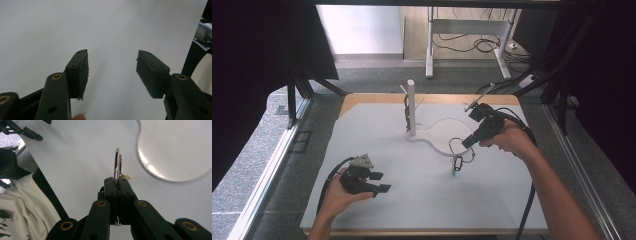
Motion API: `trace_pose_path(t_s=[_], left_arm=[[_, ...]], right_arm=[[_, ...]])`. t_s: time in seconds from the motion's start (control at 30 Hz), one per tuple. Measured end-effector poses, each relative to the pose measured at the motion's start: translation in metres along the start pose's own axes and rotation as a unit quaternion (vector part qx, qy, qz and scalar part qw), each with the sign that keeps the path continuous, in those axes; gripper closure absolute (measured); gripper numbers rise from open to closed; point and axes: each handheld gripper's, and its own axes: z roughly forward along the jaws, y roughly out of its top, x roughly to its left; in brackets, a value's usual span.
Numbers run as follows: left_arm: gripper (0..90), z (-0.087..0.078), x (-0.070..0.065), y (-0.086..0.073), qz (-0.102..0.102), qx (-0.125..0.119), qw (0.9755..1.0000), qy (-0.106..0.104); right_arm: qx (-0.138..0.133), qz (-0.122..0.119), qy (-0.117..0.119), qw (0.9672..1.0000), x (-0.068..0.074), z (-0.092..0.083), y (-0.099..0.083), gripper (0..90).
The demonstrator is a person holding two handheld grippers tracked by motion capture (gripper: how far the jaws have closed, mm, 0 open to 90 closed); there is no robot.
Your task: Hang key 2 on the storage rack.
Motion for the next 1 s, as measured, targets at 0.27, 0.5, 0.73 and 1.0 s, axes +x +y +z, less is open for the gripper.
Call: trace_pose_path(t_s=[0.27,0.5,0.73,1.0], left_arm=[[43.7,0.0,0.0,-0.001,-0.004,-0.002,1.0,-0.002],[43.6,0.001,0.0,-0.001,-0.004,-0.001,1.0,-0.002],[43.7,0.001,0.0,-0.001,-0.004,0.0,1.0,-0.003],[43.7,0.001,-0.001,-0.001,-0.003,0.0,1.0,-0.005]], right_arm=[[-0.002,0.003,0.001,1.0,-0.002,-0.004,0.005,87.7],[-0.009,0.008,0.005,0.9999,-0.004,-0.009,0.011,87.8],[-0.008,0.011,-0.001,0.9999,-0.005,-0.015,0.018,87.8],[-0.01,0.012,-0.008,0.9998,-0.006,-0.022,0.028,87.8]])
